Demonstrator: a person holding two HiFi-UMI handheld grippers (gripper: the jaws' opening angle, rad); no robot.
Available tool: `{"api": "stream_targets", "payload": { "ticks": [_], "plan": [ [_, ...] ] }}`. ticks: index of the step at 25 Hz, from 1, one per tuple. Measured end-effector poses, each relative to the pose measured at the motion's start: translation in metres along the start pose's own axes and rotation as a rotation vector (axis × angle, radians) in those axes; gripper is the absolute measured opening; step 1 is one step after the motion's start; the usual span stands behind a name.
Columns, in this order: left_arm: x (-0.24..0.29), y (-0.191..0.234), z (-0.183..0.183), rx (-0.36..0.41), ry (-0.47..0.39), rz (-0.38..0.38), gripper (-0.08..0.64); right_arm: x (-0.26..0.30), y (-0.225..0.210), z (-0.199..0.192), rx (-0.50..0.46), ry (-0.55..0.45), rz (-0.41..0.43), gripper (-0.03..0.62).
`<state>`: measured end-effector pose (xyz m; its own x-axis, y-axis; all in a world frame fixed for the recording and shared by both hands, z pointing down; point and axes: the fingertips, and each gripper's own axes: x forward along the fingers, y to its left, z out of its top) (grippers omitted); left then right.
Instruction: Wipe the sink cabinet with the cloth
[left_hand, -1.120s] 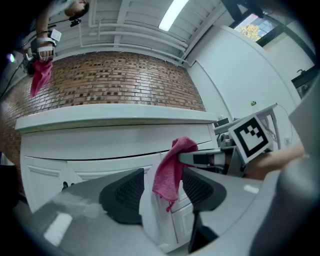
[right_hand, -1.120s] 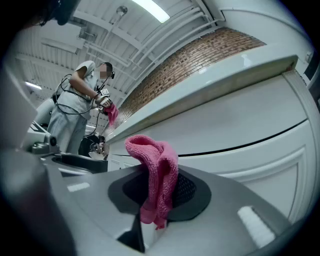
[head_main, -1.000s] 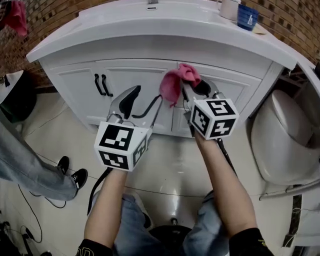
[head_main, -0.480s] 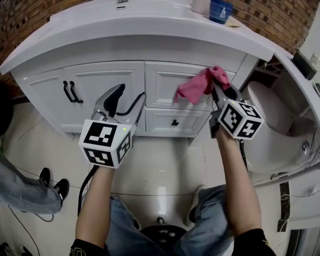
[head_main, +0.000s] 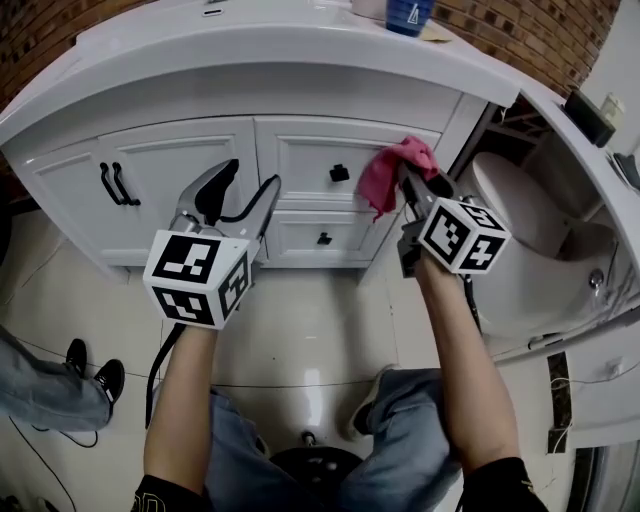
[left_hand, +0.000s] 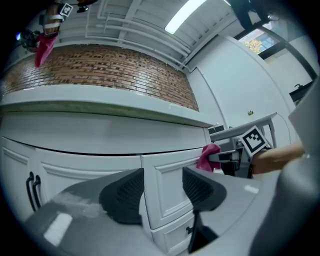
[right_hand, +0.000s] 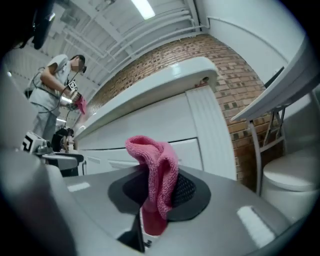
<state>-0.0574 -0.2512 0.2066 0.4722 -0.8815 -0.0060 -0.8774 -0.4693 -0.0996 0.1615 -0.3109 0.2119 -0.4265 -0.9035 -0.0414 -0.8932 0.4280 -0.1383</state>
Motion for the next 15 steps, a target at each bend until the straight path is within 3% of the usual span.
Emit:
{"api": "stream_targets", "payload": {
  "ticks": [5,8,12,15],
  "plan": [
    [-0.021,0.022,-0.004,0.012,0.021,0.065,0.239,0.047,0.084,-0.003,0.011,-0.017,0.151,0.078],
    [-0.038,0.043,-0.002,0.008,0.02,0.112,0.239,0.068,0.135,-0.012,-0.025,0.002,0.221,0.078],
    [-0.052,0.065,0.0,-0.01,0.01,0.156,0.238,0.084,0.208,-0.029,-0.082,0.034,0.39,0.078],
    [-0.053,0.068,-0.002,-0.017,0.012,0.161,0.238,0.089,0.214,-0.038,-0.078,0.058,0.39,0.078]
  ]
}}
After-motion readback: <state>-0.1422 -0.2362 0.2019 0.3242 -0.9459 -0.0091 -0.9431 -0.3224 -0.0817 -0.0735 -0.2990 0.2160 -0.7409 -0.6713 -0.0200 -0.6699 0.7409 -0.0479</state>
